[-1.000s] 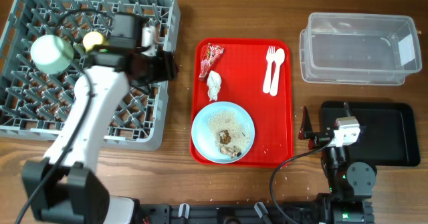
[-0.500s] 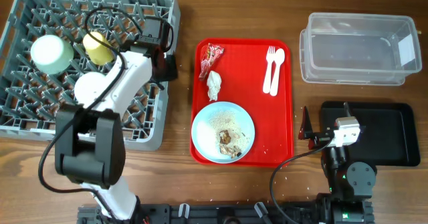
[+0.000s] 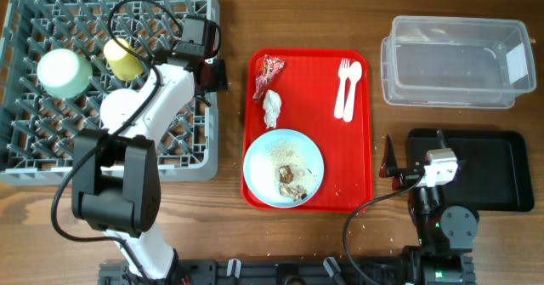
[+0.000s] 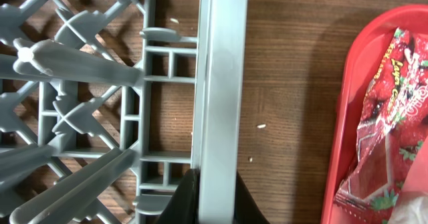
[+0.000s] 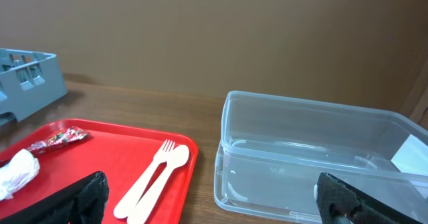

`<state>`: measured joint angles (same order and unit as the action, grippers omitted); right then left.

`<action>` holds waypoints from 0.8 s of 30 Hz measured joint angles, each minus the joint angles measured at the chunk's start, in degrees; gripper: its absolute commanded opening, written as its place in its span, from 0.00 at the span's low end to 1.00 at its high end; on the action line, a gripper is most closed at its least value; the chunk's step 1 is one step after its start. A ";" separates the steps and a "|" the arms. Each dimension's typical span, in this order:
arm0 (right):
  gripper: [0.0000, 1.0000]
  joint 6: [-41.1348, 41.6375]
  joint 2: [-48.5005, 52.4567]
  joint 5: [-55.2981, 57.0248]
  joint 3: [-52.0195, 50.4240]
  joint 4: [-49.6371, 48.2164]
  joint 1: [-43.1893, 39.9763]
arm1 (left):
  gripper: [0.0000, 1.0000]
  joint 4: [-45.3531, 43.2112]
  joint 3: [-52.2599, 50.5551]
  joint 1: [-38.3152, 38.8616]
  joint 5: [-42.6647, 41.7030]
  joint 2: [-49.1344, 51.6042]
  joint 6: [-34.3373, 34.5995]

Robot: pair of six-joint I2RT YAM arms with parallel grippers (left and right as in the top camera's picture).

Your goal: Sort waste into correct bins and load items into the dishwasher rack

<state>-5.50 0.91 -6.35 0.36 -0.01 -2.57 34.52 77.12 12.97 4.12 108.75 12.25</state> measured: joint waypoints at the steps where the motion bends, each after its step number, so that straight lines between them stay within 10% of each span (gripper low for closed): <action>1: 1.00 0.00 0.00 -0.02 0.00 0.00 0.00 | 0.04 0.50 0.11 0.00 -0.11 0.00 -0.04; 5: 1.00 0.00 0.00 -0.02 0.00 0.00 0.00 | 0.04 2.78 0.63 0.00 -0.59 0.00 -0.46; 11: 1.00 0.00 0.00 -0.02 0.00 0.00 0.00 | 0.59 7.32 0.63 0.00 -2.56 -0.33 4.15; 18: 1.00 0.00 0.00 0.00 0.00 0.00 0.00 | 0.61 7.67 -0.35 0.04 -4.07 -14.67 5.75; 19: 1.00 0.00 0.00 0.00 0.00 0.00 0.00 | 0.97 7.45 -0.35 0.04 -4.90 -16.74 5.95; 24: 1.00 0.00 -0.02 -0.02 0.00 0.00 0.00 | 1.00 5.73 -0.35 0.17 -20.83 -18.95 6.51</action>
<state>-5.50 0.89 -6.37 0.36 -0.01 -2.57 40.25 76.77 13.15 -16.71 89.80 18.76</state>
